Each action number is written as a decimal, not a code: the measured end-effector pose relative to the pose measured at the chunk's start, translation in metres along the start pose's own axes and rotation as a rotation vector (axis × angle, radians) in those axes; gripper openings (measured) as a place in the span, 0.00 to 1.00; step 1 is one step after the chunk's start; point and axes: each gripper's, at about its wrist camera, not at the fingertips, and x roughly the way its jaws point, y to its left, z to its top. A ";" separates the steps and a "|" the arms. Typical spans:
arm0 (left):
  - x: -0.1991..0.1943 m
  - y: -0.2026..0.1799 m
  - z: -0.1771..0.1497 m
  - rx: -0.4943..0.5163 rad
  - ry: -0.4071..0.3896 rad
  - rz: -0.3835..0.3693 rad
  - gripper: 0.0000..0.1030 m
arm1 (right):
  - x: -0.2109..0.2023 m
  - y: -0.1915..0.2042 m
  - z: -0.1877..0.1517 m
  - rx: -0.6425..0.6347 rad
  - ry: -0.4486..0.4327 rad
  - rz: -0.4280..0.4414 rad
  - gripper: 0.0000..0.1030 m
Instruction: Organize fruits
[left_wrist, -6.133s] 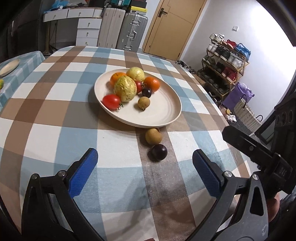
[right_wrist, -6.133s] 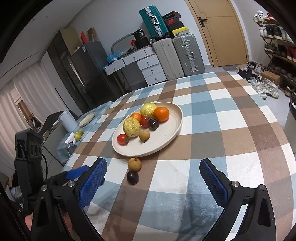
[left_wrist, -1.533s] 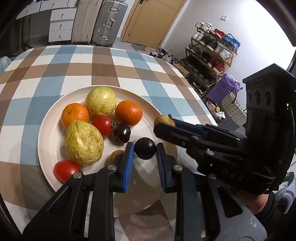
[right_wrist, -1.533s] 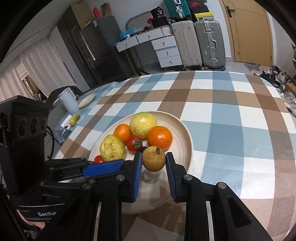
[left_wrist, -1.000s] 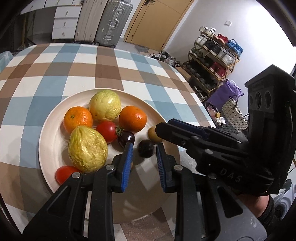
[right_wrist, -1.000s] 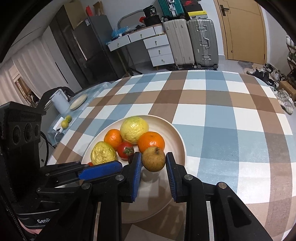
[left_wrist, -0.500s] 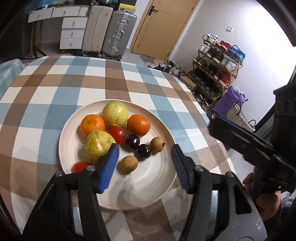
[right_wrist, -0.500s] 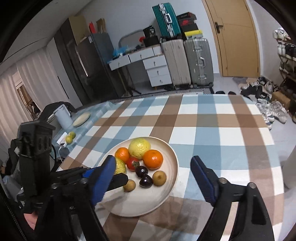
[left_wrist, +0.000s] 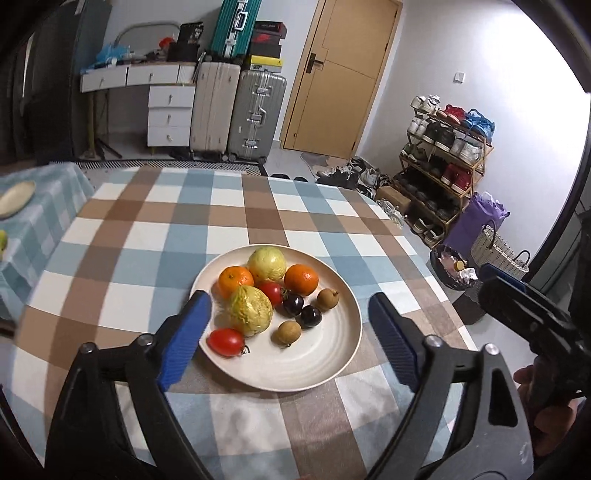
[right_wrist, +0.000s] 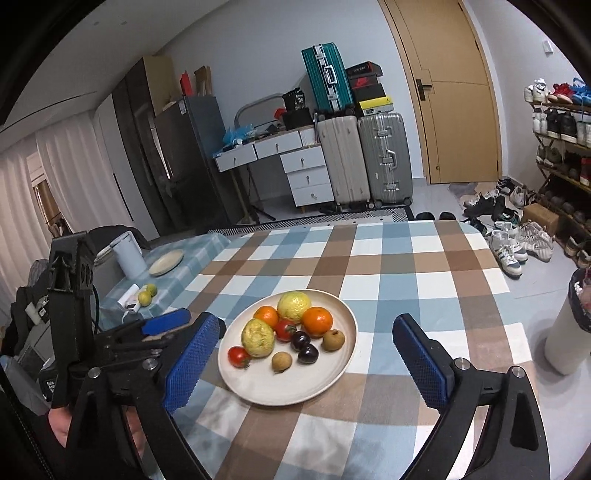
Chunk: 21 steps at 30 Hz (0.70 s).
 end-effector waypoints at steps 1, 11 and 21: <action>-0.003 -0.001 0.000 0.003 0.000 0.010 0.91 | -0.005 0.003 -0.002 -0.003 -0.008 0.001 0.96; -0.066 -0.012 -0.012 0.076 -0.126 0.109 0.99 | -0.039 0.022 -0.022 -0.028 -0.076 -0.027 1.00; -0.113 -0.014 -0.029 0.122 -0.226 0.189 0.99 | -0.048 0.046 -0.044 -0.089 -0.161 -0.054 1.00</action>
